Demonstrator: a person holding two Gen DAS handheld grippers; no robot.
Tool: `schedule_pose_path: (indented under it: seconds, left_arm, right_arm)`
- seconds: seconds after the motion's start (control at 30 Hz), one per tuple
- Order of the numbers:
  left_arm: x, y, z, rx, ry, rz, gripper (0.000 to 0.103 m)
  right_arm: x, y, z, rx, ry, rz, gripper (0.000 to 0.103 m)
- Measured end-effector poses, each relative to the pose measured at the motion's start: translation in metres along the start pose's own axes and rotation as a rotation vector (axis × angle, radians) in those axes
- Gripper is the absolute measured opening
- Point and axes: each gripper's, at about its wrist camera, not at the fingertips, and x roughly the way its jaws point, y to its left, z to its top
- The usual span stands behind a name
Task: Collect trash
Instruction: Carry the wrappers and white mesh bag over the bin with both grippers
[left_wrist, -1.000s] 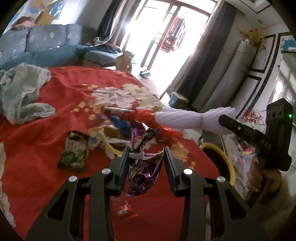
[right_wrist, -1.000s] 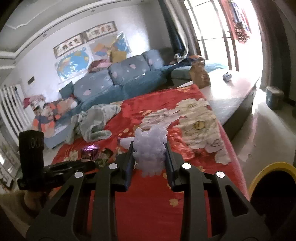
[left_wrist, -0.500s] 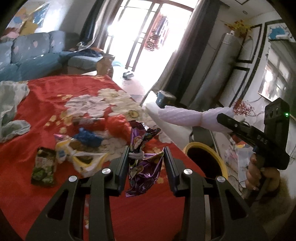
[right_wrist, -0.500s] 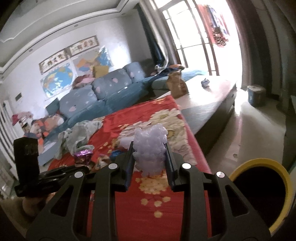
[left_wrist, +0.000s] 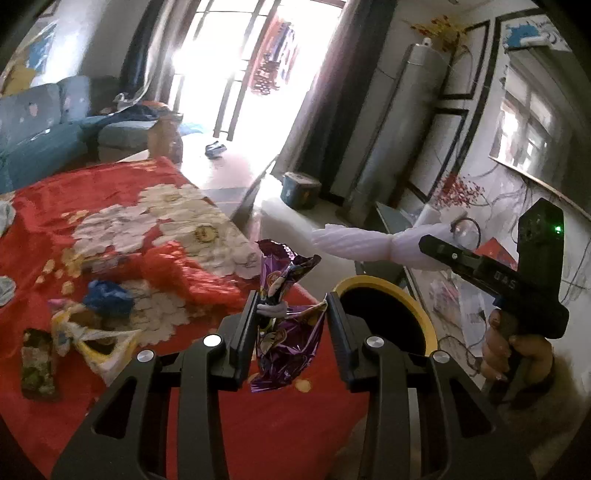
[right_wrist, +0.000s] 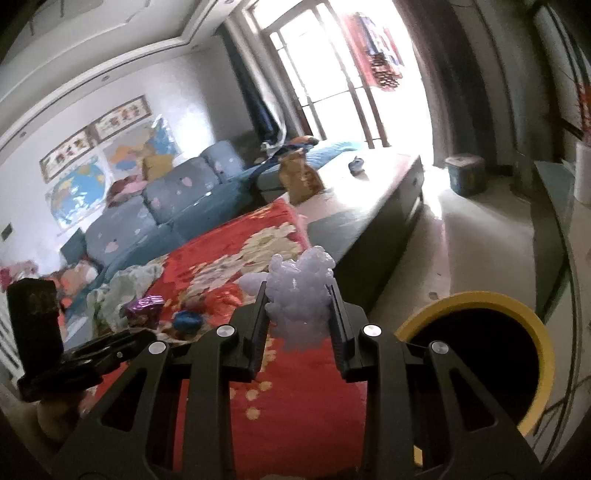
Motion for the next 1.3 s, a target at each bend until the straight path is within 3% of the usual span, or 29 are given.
schedule_pose_path:
  seconds: [0.57,1.3]
  left_arm:
    - [0.052,-0.059,0.0,0.1,0.06,-0.076,0.035]
    - [0.128,-0.115,-0.018,0.186,0.181,-0.159,0.035]
  right_arm:
    - [-0.018,-0.065,-0.011,0.116,-0.039,-0.174,0.023]
    - [-0.016,-0.132,-0.031,0.246,0.017,-0.367,0.023]
